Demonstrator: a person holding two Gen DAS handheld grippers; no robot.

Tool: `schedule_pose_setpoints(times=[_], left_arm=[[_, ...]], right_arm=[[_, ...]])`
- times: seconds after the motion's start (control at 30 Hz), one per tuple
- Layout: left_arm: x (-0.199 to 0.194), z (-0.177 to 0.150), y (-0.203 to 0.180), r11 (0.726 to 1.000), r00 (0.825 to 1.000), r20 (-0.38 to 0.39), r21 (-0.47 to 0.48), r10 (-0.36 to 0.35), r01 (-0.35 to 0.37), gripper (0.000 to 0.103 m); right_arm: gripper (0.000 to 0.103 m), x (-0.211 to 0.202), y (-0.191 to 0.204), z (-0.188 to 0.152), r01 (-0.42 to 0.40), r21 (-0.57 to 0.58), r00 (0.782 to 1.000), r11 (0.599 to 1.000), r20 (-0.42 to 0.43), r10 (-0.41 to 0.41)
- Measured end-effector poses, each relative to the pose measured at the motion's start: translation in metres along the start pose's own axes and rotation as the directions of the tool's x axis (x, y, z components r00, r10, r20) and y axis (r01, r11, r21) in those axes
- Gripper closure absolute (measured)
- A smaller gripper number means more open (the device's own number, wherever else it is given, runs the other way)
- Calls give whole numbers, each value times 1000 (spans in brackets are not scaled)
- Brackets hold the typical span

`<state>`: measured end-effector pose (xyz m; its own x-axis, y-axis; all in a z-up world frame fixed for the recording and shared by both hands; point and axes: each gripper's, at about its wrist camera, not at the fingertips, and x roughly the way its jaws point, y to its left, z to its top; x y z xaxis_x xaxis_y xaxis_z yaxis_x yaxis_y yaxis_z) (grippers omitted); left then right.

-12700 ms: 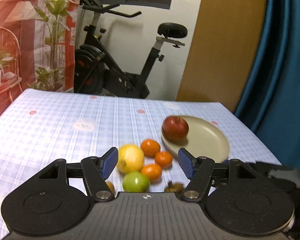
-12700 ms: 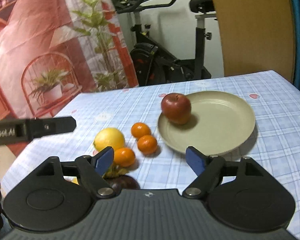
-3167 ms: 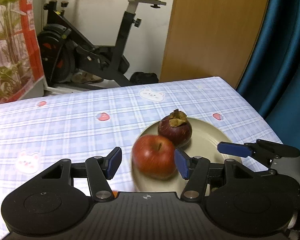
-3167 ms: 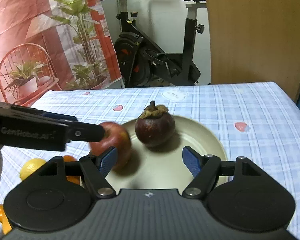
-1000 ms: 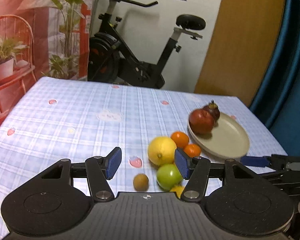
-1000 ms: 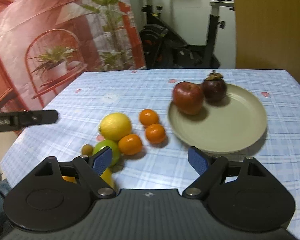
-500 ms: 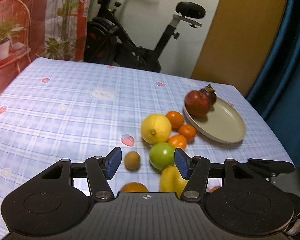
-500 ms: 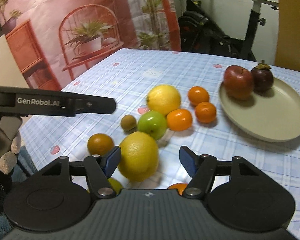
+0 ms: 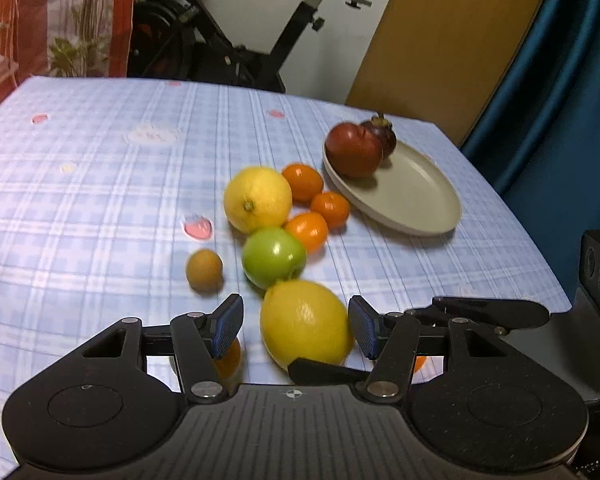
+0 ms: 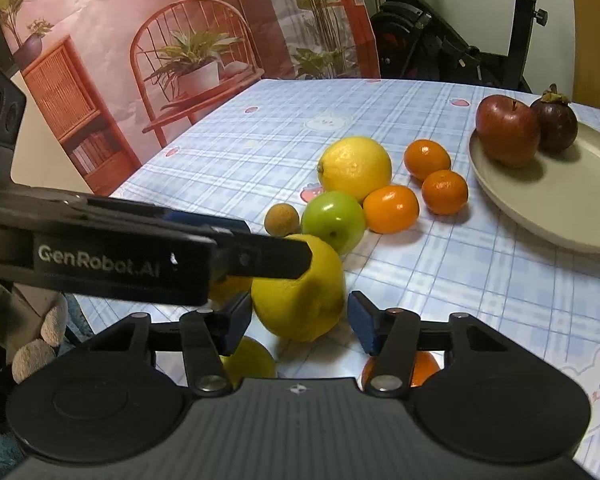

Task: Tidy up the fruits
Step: 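Move the left gripper to the large yellow lemon in the fruit pile, then close the left gripper on the yellow lemon and lift it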

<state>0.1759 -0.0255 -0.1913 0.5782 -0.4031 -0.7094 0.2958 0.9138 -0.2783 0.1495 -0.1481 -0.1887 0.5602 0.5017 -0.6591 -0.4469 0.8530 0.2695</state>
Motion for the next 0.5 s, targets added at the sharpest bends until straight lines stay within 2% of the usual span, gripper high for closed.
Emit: schedule_pose_setpoints(times=[0.27, 0.37, 0.5], left_arm=[[12, -2, 1, 999, 999, -27, -13, -30, 29, 43], [13, -2, 0, 999, 999, -25, -13, -46, 46, 46], [13, -2, 0, 999, 999, -25, -8, -48, 48, 46]], right_arm=[[47, 6, -2, -1, -1, 11, 1000, 1000, -24, 1], [43, 5, -4, -1, 11, 18, 1000, 1000, -8, -11], [32, 6, -4, 0, 36, 24, 999, 999, 0, -36]])
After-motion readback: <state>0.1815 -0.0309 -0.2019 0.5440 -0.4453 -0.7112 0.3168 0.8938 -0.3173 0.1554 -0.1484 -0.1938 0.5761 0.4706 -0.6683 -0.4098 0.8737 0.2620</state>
